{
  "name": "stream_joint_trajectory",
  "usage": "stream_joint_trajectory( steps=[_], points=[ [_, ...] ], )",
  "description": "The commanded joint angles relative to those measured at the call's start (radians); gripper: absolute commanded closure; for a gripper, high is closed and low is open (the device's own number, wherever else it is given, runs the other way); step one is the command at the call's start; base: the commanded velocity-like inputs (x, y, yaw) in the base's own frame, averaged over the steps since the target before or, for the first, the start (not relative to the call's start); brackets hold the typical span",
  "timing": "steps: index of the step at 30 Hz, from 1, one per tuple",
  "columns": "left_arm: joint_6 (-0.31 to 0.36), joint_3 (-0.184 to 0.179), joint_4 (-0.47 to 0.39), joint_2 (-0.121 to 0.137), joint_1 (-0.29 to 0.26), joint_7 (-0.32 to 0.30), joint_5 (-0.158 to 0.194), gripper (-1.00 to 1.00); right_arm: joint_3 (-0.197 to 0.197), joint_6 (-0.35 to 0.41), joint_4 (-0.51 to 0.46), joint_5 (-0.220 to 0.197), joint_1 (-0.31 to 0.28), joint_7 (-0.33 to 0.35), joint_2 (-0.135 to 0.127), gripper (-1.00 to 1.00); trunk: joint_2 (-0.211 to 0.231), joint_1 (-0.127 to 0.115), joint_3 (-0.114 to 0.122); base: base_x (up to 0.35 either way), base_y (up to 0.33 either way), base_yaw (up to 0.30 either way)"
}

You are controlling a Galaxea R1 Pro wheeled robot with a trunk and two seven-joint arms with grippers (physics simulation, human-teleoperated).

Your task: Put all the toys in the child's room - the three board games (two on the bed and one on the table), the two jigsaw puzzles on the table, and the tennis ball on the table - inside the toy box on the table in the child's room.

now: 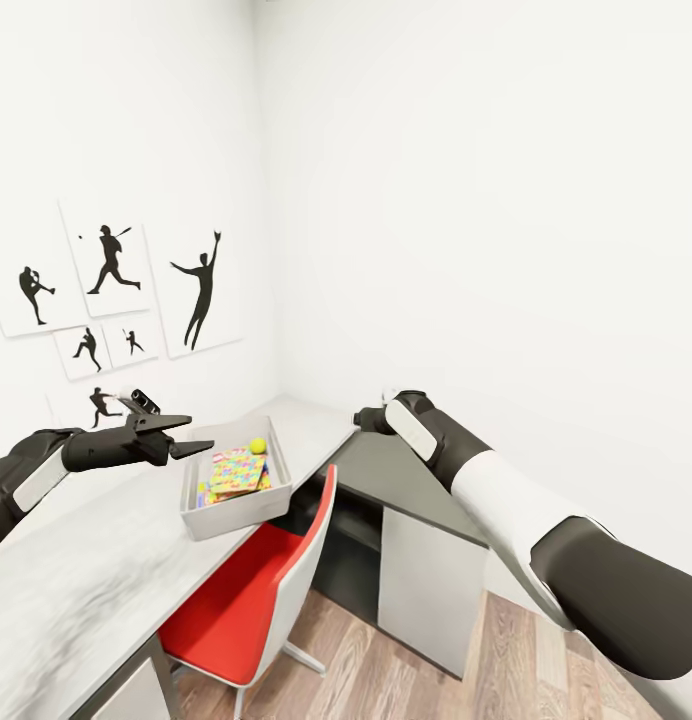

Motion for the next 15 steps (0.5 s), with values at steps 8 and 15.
stream_joint_trajectory(
  steps=[8,15],
  points=[
    [0.002,-0.005,0.002,0.002,-0.001,-0.007,0.002,-1.0,0.006,-0.001,-0.003,-0.009,-0.002,-0.009,0.001,-1.0,-0.001,0.0,-0.001,-0.153,0.213,-0.151],
    [-0.02,-0.006,0.002,0.002,-0.001,-0.007,0.004,-1.0,0.005,0.001,-0.001,-0.01,-0.002,-0.011,0.001,-1.0,-0.001,0.0,-0.01,-0.117,0.198,-0.014]
  ],
)
